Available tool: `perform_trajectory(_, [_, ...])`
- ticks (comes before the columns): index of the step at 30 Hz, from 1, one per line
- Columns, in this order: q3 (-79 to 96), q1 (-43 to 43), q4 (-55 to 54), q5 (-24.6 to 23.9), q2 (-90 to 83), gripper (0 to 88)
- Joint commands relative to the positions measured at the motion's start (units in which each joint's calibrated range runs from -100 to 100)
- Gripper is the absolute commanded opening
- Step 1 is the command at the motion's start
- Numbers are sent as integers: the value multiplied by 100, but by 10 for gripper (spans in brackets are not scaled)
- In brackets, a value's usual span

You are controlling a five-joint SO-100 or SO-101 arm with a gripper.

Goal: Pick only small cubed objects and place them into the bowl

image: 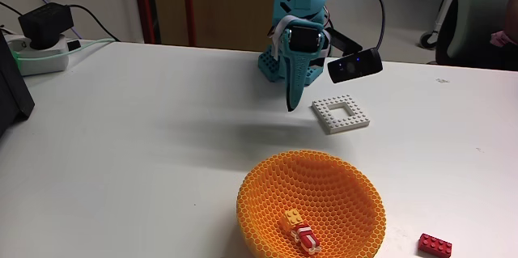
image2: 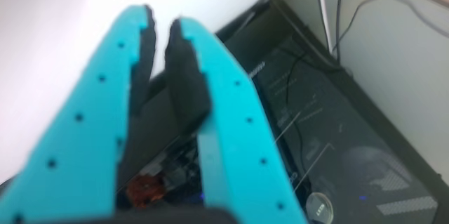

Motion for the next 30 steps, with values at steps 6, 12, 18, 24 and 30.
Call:
perform_trajectory(6, [733, -105, -156, -103, -364, 0])
perform_trajectory(12, [936, -207, -165, -186, -364, 0])
perform_trajectory(18, [936, -226, -165, -239, -364, 0])
perform_trajectory(24, [936, -226, -165, -278, -364, 30])
perform_trajectory(30, [936, -226, -165, -293, -364, 0])
